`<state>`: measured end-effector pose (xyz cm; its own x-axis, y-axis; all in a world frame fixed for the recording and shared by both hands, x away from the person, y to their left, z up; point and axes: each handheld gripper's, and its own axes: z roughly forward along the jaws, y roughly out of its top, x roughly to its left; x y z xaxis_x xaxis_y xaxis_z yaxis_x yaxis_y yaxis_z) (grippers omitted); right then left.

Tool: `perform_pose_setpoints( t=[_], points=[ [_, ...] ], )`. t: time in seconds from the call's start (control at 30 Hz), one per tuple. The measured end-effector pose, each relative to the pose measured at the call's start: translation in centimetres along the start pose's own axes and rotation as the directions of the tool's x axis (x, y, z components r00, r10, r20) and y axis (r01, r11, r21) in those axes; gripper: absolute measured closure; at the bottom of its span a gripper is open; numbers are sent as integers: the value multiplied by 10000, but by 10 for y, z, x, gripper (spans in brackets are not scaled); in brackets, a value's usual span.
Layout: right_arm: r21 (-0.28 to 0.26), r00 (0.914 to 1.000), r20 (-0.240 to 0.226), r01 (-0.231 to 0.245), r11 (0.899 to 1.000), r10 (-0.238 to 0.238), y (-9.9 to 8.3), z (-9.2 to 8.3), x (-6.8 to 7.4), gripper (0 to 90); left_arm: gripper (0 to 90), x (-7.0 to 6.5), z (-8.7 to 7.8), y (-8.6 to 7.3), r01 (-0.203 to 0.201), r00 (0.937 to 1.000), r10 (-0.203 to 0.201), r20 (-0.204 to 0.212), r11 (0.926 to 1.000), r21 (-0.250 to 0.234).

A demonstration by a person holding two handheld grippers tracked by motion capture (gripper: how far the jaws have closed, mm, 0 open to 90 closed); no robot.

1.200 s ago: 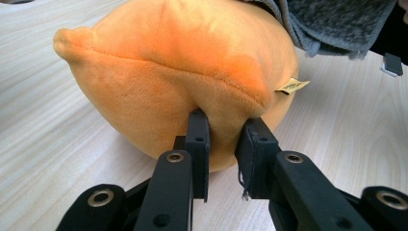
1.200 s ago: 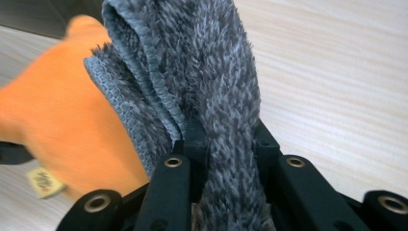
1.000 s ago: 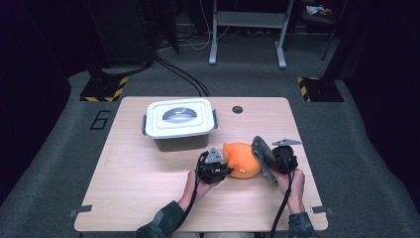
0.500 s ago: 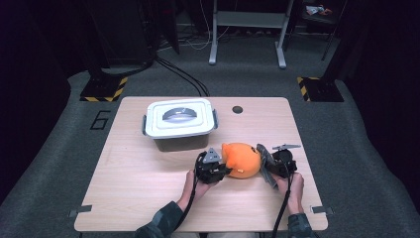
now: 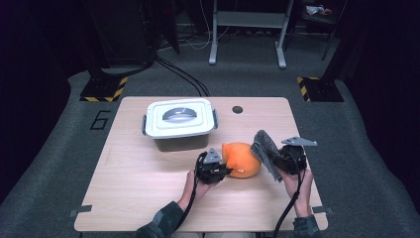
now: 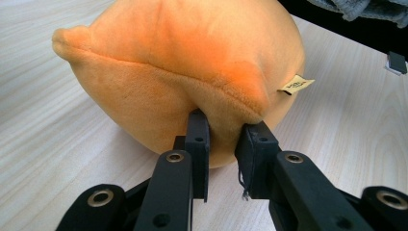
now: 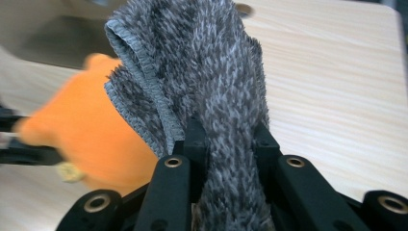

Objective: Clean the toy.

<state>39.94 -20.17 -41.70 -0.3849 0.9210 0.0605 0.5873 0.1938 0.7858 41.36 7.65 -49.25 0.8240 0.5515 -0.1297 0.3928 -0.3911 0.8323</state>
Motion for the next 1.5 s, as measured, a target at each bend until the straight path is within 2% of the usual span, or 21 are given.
perform_pose_setpoints(
  t=[0.07, 0.1, 0.23, 0.43, 0.47, 0.5, 0.67, 0.7, 0.73, 0.8, 0.83, 0.87, 0.9, 0.97, 1.03, 1.1, 1.23, 1.33, 1.37, 1.4, 1.5],
  points=[
    [30, 9997, -220, 102, 9999, -101, 2, 3, 5, 748, 757, 0, 0, 0, -45, 10000, 45, 1, 10000, -11],
    [301, 9985, -430, 339, 9990, -326, 3, 13, 12, 748, 757, 0, 0, 0, -48, 10000, 48, -22, 10000, -35],
    [756, 9986, -286, 459, 9961, -438, 0, 32, 17, 750, 733, 0, 0, -1, -151, 9998, 150, -89, 9998, -104],
    [765, 9988, -291, 421, 9962, -400, 1, 33, 16, 750, 524, -6, -3, -4, -435, 9976, 422, -554, 9988, -210],
    [803, 9988, -237, 444, 9958, -426, 1, 33, 16, 749, 524, -8, -4, -5, -588, 9960, 567, -686, 9979, -280],
    [853, 9993, -209, 321, 9958, -304, 3, 34, 16, 749, 462, -9, -5, -6, -707, 9942, 681, -827, 9971, -290],
    [912, 9997, -134, 237, 9956, -226, 4, 35, 17, 749, 420, -12, 0, -8, -1049, 9897, 1040, -982, 9945, -49],
    [919, 9991, -170, 406, 9949, -392, 4, 35, 16, 749, 420, -13, 3, -8, -1103, 9883, 1099, -1057, 9939, 21],
    [927, 9998, -130, 166, 9956, -155, 4, 35, 17, 749, 421, -14, 4, -8, -1197, 9868, 1198, -1094, 9928, 77],
    [949, 9998, -126, 174, 9953, -163, 4, 35, 18, 749, 458, -15, 6, -9, -1355, 9830, 1349, -1244, 9908, 35],
    [924, 9994, -139, 322, 9952, -310, 4, 36, 17, 749, 550, -14, 8, -9, -1420, 9815, 1399, -1306, 9899, -67],
    [924, 9994, -139, 322, 9952, -310, 4, 36, 17, 749, 603, -14, 8, -9, -1420, 9815, 1399, -1306, 9899, -67],
    [928, 9993, -116, 359, 9950, -350, 4, 36, 17, 749, 603, -14, 8, -10, -1414, 9816, 1390, -1308, 9899, -86],
    [910, 9992, -107, 398, 9951, -390, 4, 34, 16, 749, 743, -13, 8, -9, -1405, 9826, 1380, -1243, 9900, -120],
    [681, 9991, -241, 370, 9970, -355, 5, 32, 15, 750, 781, -13, 7, -6, -1330, 9837, 1312, -1231, 9911, -60],
    [492, 9993, -289, 249, 9985, -235, 6, 26, 12, 750, 797, -13, 6, -5, -1340, 9840, 1329, -1186, 9910, -13],
    [166, 9988, -460, 175, 9997, -167, 9, 15, 11, 750, 805, -11, 2, 2, -896, 9927, 885, -824, 9959, -94],
    [-40, 9971, -683, 329, 9995, -331, 14, 3, 17, 750, 806, -9, -2, 7, -473, 9977, 461, -501, 9986, -216],
    [-141, 9947, -883, 514, 9986, -525, 18, -3, 25, 749, 804, -8, -4, 9, -157, 9997, 152, -190, 9995, -290],
    [-141, 9947, -883, 514, 9986, -525, 18, -3, 25, 749, 803, -8, -4, 9, -157, 9997, 152, -190, 9995, -290],
    [-209, 9896, -1211, 754, 9969, -774, 23, -9, 39, 748, 801, -9, -7, 12, 2, 10000, -1, 64, 9995, -302]
  ],
)
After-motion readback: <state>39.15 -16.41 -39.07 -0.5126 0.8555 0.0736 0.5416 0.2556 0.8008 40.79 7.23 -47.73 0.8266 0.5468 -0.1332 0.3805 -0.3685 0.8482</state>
